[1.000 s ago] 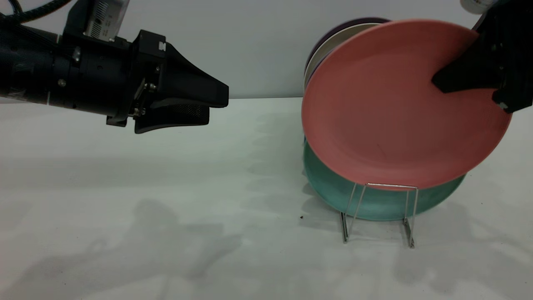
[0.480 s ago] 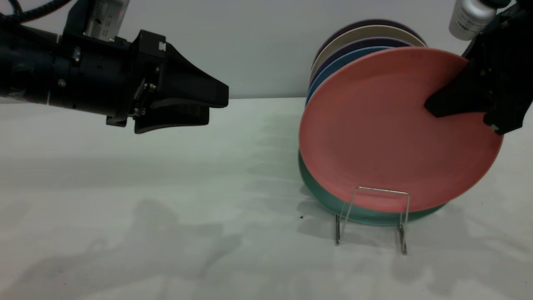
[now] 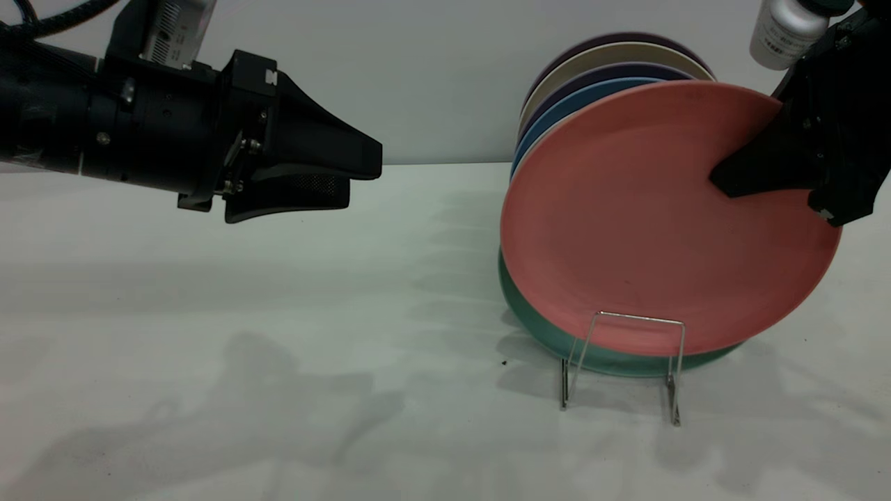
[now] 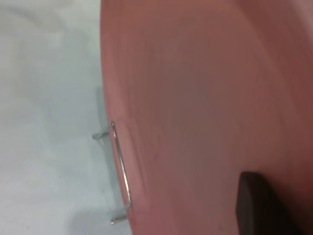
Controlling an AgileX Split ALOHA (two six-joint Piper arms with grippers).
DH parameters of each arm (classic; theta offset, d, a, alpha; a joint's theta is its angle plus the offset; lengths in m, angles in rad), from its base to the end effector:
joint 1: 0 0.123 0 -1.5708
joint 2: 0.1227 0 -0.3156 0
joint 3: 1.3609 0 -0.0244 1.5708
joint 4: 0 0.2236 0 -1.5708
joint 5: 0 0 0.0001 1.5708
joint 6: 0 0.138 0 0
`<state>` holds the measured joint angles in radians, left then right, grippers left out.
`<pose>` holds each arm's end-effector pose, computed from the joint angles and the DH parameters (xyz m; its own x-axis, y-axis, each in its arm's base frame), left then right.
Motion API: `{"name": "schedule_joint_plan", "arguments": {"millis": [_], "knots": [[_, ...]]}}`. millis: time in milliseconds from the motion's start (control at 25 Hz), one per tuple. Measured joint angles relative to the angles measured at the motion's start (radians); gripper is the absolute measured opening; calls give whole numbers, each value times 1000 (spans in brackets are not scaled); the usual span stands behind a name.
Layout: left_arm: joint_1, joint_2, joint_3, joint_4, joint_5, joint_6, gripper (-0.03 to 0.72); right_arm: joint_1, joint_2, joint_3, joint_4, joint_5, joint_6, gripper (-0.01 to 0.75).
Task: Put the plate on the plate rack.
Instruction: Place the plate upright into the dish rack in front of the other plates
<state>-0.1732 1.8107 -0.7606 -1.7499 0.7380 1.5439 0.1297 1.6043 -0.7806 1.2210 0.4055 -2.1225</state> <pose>0.3108 -0.1472 0.1742 -0.8367 -0.0543 -0.5449 0.3750 0.6683 -0.6424 0.3032 0.0912 0.2036 -0.1748 -0.7734 -0.6093 -0.8252 0.4526 -0.3378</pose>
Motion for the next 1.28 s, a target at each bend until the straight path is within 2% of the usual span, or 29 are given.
{"name": "schedule_joint_plan", "arguments": {"millis": [320,880,1280], "knots": [[0,0,0,0,0,-3,514,0,0,0,0,13,0,254],[0,0,0,0,0,-2,481,0,0,0,1,27,0,284],[0,0,0,0,0,-2,477,0,-21,0,30,33,0,462]]}}
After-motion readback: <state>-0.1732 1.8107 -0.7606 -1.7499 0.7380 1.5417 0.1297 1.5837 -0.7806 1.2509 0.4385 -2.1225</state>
